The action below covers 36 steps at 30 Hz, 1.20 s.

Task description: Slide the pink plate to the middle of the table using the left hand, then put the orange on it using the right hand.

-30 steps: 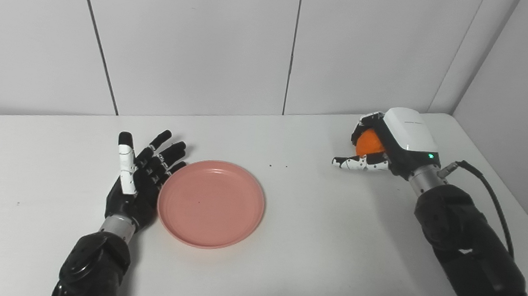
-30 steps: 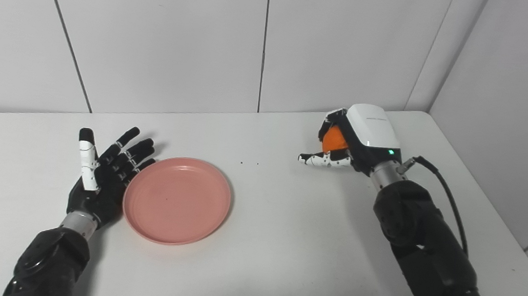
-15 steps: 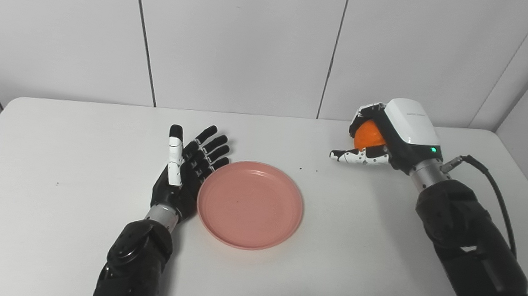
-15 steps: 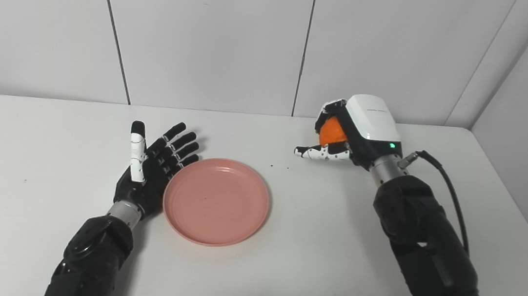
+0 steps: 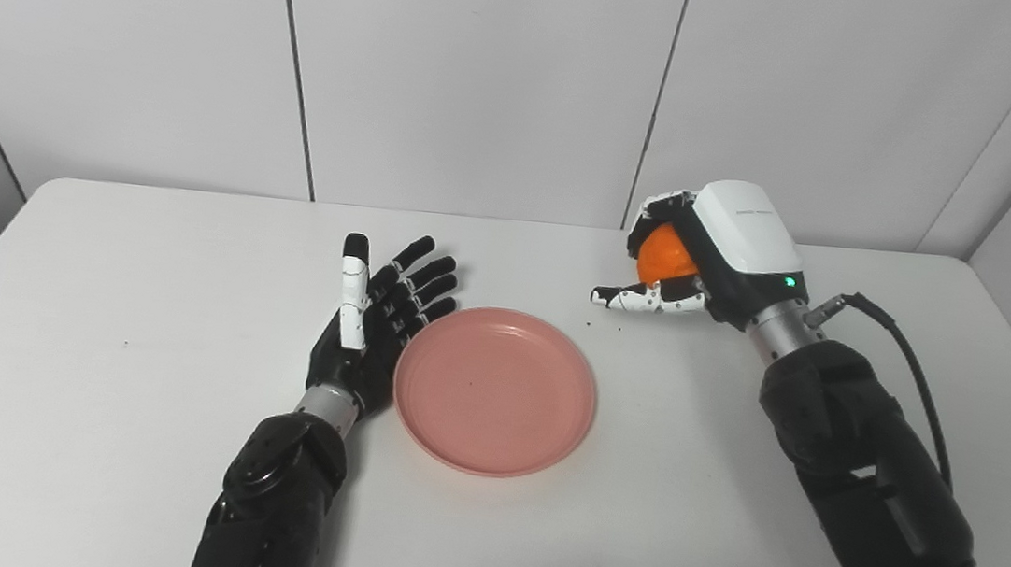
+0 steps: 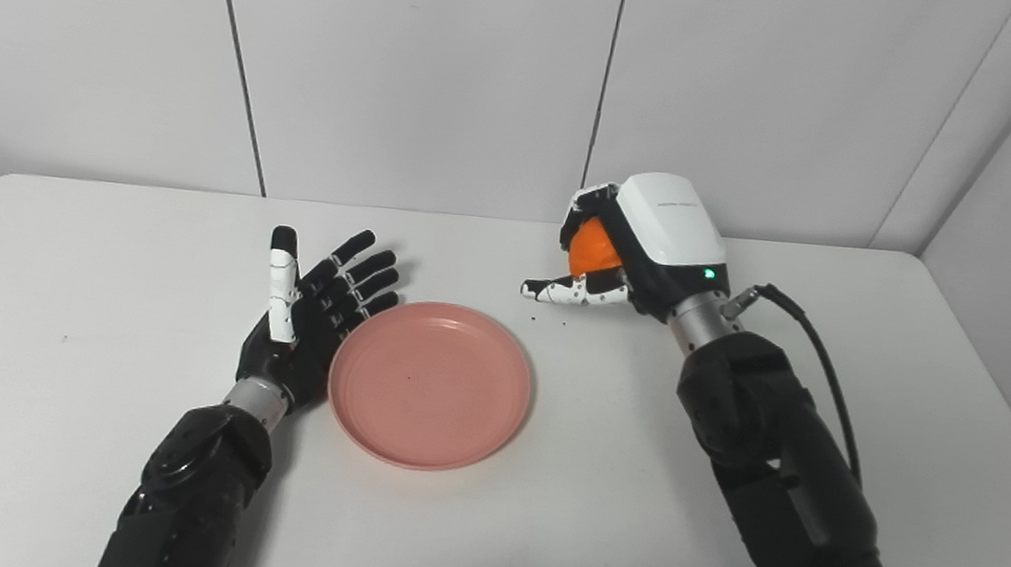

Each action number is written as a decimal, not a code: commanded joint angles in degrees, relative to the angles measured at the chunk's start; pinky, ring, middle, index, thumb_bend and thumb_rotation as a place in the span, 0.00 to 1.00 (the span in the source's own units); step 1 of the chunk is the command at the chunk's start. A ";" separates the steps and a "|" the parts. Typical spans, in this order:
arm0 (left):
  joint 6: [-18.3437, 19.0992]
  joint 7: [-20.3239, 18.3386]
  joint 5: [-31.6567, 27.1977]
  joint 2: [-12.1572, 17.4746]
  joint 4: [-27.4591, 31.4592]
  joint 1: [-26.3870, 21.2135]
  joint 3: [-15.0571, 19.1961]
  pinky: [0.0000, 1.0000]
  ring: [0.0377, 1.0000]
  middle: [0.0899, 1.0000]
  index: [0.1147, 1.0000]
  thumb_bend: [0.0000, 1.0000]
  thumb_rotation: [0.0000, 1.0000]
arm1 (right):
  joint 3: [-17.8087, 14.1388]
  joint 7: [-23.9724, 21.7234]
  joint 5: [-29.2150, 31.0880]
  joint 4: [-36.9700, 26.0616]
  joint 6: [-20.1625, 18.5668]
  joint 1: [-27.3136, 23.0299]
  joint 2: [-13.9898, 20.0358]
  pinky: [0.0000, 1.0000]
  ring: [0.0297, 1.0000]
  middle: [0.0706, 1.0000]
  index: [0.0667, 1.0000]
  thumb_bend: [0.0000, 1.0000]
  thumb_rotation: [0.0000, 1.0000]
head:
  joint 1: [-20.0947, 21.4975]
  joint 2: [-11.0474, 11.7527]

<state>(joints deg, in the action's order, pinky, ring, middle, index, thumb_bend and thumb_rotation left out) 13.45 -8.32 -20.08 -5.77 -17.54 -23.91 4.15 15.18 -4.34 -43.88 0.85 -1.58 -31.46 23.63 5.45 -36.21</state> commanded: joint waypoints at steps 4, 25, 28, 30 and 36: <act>2.45 1.11 0.95 0.08 -3.19 2.02 -0.10 0.86 0.84 0.76 0.80 1.00 0.96 | -0.82 -0.28 0.76 -2.67 1.39 -3.72 -0.57 0.13 0.16 0.19 0.25 0.53 0.38 | 0.18 -0.02; 2.96 0.76 0.53 0.31 -3.11 1.99 -0.05 0.83 0.85 0.78 0.81 0.98 0.95 | 2.70 -3.74 0.69 -3.54 1.24 -5.06 -7.51 0.23 0.25 0.29 0.39 0.55 0.42 | 0.26 -0.16; 3.11 0.86 0.67 0.34 -2.88 2.08 -0.15 0.83 0.85 0.78 0.81 0.98 0.96 | 4.12 -4.44 -0.87 -3.52 1.11 -4.89 -8.31 0.21 0.24 0.29 0.38 0.55 0.45 | 0.26 -0.25; 3.14 0.76 0.69 0.41 -2.74 2.12 -0.23 0.84 0.85 0.78 0.82 0.98 0.96 | 5.14 -4.84 -1.64 -3.20 1.47 -4.75 -8.72 0.21 0.25 0.30 0.39 0.53 0.48 | 0.26 -0.25; 3.42 0.51 0.04 0.20 -2.76 2.28 0.08 0.89 0.85 0.77 0.82 0.98 0.95 | 8.55 -4.07 -3.39 -0.84 3.50 -3.89 -9.95 0.20 0.23 0.27 0.33 0.51 0.49 | 0.26 -0.25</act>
<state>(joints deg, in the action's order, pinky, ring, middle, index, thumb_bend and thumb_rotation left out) 12.95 -8.74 -20.24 -5.50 -17.92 -24.02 4.21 23.69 -10.19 -46.61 0.54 -0.97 -33.43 14.18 5.71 -36.47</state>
